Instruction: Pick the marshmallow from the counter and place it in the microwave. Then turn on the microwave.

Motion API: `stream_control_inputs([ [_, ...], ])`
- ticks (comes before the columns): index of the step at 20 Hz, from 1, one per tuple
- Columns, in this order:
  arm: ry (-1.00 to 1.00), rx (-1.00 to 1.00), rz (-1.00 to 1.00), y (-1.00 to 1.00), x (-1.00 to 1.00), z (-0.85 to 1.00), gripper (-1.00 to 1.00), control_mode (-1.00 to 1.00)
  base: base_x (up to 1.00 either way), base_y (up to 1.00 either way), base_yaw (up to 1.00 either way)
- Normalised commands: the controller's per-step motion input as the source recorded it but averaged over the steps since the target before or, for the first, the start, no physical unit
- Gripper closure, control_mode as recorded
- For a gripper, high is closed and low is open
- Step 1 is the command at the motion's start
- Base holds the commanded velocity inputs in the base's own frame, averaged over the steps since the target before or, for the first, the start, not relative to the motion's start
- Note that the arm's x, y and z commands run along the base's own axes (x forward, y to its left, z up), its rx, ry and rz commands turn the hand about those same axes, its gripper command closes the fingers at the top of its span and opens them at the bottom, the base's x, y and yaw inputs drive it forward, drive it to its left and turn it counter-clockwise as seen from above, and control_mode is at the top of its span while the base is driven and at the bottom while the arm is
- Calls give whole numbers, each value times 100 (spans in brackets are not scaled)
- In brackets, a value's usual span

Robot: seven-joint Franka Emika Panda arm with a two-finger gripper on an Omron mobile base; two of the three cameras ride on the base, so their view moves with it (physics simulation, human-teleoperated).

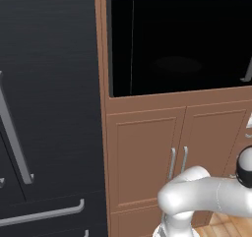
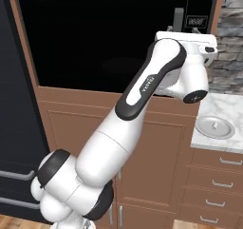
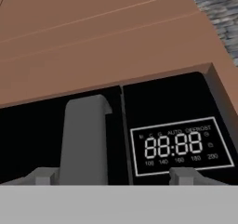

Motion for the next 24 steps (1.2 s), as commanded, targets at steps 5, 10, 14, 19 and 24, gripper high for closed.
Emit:
stream_control_inputs([
  [5,0,0,0,0,0,0,100,-100,0,0,0],
  [10,0,0,0,0,0,0,100,-100,0,0,0],
  [14,0,0,0,0,-8,0,100,-100,0,0,0],
  [19,0,0,0,0,-29,0,100,-100,0,0,0],
  [24,0,0,3,0,-40,0,100,-100,0,0,0],
])
